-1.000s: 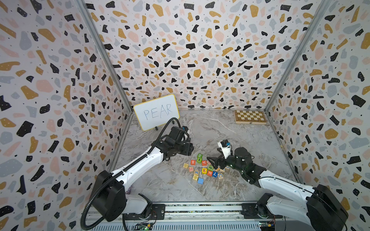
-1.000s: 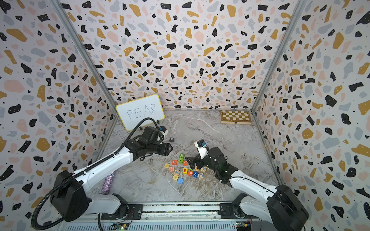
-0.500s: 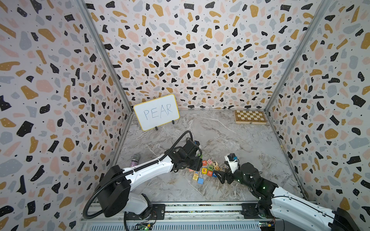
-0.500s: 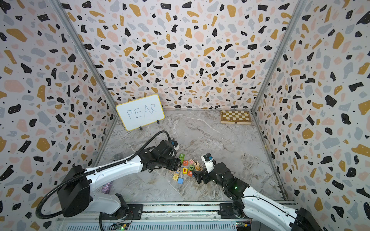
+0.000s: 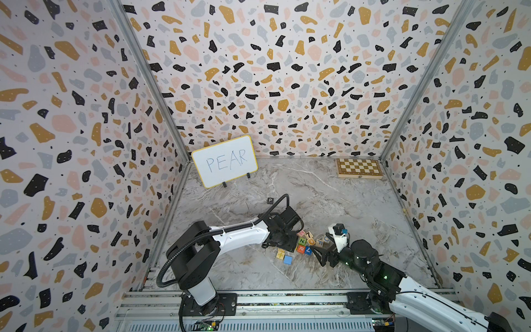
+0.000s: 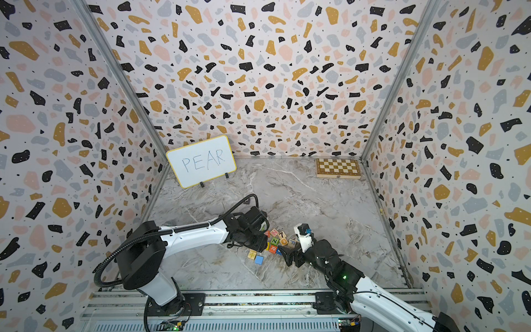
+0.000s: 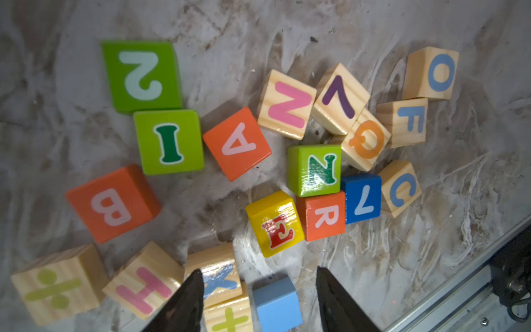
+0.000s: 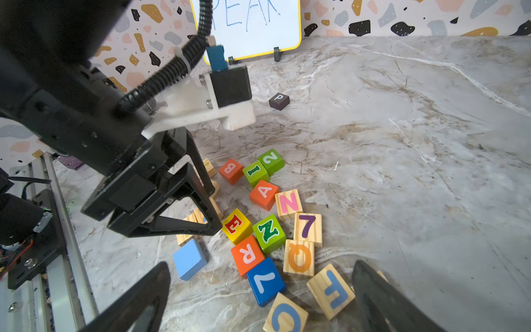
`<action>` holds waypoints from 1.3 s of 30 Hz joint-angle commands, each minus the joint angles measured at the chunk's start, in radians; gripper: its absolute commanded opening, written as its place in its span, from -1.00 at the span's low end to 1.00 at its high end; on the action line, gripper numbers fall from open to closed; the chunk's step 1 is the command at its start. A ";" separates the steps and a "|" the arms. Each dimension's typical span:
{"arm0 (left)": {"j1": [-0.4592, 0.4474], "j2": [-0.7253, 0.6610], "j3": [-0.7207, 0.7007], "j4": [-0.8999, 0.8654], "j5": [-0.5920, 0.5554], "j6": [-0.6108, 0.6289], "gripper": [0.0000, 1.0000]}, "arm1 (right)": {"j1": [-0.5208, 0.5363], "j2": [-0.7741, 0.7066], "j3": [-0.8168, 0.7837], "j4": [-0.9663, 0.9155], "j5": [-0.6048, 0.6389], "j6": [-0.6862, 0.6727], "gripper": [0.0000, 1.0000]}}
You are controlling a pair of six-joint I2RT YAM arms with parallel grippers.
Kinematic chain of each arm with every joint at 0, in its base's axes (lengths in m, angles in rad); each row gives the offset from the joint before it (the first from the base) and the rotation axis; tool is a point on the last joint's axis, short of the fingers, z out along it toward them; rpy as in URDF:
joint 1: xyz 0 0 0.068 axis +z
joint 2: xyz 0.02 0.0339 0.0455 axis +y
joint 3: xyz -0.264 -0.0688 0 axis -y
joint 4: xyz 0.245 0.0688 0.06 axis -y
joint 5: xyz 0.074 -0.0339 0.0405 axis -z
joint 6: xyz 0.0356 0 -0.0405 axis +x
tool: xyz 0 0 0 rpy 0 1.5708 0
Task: Spell the uppercase word “pear” with letter blocks
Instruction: Pick up the letter block from the center of the board.
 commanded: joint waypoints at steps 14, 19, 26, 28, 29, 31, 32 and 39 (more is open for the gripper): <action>-0.022 0.121 0.102 -0.053 -0.013 -0.005 0.03 | 0.014 -0.013 0.002 0.004 0.000 -0.001 0.95; -0.027 0.140 0.120 -0.064 -0.013 0.001 0.02 | 0.016 0.015 0.010 0.009 -0.014 -0.001 0.93; -0.027 0.174 0.135 -0.078 -0.020 0.001 -0.07 | 0.023 0.007 0.008 0.012 -0.034 -0.005 0.92; -0.027 0.182 0.135 -0.076 -0.022 0.001 -0.07 | 0.024 0.009 0.009 0.013 -0.030 -0.006 0.92; -0.027 0.183 0.137 -0.076 -0.022 0.002 -0.08 | 0.025 0.009 0.009 0.013 -0.030 -0.006 0.92; -0.027 0.188 0.135 -0.073 -0.023 0.002 -0.10 | 0.026 0.009 0.008 0.013 -0.024 -0.006 0.92; -0.027 0.189 0.134 -0.073 -0.026 0.003 -0.11 | 0.027 0.009 0.007 0.012 -0.024 -0.005 0.92; -0.027 0.178 0.122 -0.081 -0.060 -0.002 -0.20 | 0.028 0.011 0.008 0.013 -0.014 -0.005 0.91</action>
